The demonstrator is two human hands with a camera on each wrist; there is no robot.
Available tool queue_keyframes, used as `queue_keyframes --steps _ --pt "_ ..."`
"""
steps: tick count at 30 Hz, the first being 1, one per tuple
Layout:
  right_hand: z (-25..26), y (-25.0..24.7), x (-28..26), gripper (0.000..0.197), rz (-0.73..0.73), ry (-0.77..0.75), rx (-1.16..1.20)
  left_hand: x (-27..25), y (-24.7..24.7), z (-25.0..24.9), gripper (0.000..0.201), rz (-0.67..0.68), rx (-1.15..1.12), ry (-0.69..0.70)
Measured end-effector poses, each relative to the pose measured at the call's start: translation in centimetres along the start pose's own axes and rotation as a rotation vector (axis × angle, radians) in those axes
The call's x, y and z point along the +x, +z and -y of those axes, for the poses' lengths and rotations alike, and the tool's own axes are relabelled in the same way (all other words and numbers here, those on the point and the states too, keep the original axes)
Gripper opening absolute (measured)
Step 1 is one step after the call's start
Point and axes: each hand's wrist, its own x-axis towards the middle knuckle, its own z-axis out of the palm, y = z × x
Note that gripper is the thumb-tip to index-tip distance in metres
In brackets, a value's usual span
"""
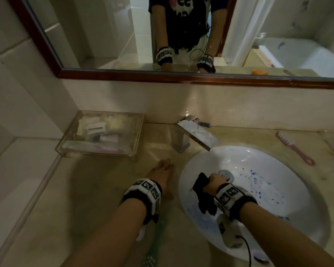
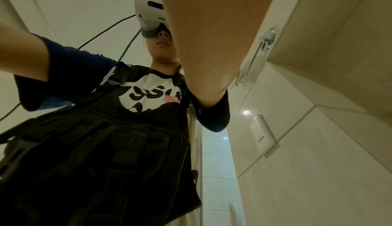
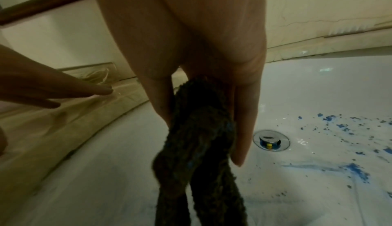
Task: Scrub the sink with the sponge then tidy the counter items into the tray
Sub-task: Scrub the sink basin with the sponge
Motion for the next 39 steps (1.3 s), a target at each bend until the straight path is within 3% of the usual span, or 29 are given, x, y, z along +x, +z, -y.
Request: queue_keyframes --steps 6,15,16,18,21,23,28,31,34,39 --pt "0.1 -1.6 2.4 0.042 0.069 -0.041 0.054 1.4 -0.3 -0.5 0.111 0.031 -0.064 -0.066" --pt "3.3 1.0 3.5 0.032 0.195 -0.323 -0.006 2.3 0.0 -0.4 0.113 0.039 -0.055 -0.109" --pt "2.9 1.3 3.5 0.03 0.219 -0.36 -0.016 2.3 0.0 -0.4 0.113 0.041 -0.056 -0.106" --pt "2.2 1.7 3.3 0.007 0.278 -0.428 -0.06 2.3 -0.1 -0.5 0.113 0.041 -0.044 -0.099" --pt "0.9 2.8 2.2 0.011 0.337 -0.512 -0.134 2.1 -0.3 -0.7 0.113 0.051 -0.038 -0.094" --pt "0.1 2.8 0.7 0.036 0.38 -0.591 -0.233 1.9 -0.5 -0.9 0.112 0.049 -0.031 -0.097" --pt "-2.8 1.9 -0.7 0.031 0.592 -0.668 -0.421 1.8 -0.5 -0.9 0.113 0.051 -0.021 -0.117" --pt "-2.7 0.4 0.8 0.01 0.428 -0.56 -0.321 1.9 -0.5 -0.9 0.113 0.053 -0.023 -0.12" --pt "-1.3 -0.8 2.8 0.019 0.247 -0.428 -0.126 1.9 -0.3 -0.7 0.113 0.032 -0.056 -0.124" --pt "2.0 0.9 4.2 0.022 0.187 -0.407 0.034 2.1 0.0 -0.3 0.114 0.024 -0.072 -0.112"
